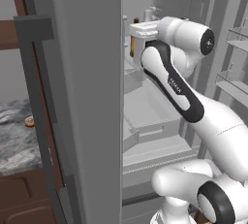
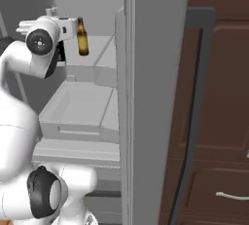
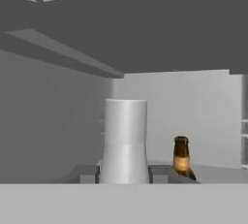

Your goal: Place the beer and liquor on the top shelf of the fridge to keep them out of children's reach, and place the mushroom on lower shelves for easy access.

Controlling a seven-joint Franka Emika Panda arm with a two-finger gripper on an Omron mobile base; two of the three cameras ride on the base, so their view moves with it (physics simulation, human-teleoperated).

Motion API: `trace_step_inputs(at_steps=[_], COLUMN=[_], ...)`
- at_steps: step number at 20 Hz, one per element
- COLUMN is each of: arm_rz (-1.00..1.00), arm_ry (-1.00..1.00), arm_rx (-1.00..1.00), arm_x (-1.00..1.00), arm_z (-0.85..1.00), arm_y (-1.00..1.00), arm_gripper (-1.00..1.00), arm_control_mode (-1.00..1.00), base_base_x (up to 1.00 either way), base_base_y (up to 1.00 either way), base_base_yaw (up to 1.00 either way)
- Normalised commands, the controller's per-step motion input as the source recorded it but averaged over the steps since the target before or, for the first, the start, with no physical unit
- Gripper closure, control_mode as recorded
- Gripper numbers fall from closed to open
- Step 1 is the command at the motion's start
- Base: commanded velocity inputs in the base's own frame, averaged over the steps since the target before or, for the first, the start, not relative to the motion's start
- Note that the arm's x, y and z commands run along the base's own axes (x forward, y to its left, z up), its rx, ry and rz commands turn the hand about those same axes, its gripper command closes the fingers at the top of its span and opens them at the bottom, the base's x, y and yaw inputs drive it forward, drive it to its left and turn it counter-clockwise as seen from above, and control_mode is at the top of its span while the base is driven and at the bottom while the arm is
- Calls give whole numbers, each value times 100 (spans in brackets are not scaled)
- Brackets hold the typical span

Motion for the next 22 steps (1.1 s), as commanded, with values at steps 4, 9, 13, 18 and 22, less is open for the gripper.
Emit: trace_step_inputs(at_steps=[4,9,13,18,22], arm_rz=[0,0,0,0,0], arm_ry=[0,0,0,0,0], arm_rx=[0,0,0,0,0], arm_x=[57,56,54,53,48], arm_z=[0,0,-3,-14,-24], arm_y=[23,29,15,4,6], arm_gripper=[100,100,100,100,100], arm_control_mode=[-100,-100,-100,-100,-100], base_base_x=[0,0,0,0,0], base_base_y=[0,0,0,0,0], base_base_yaw=[0,0,0,0,0])
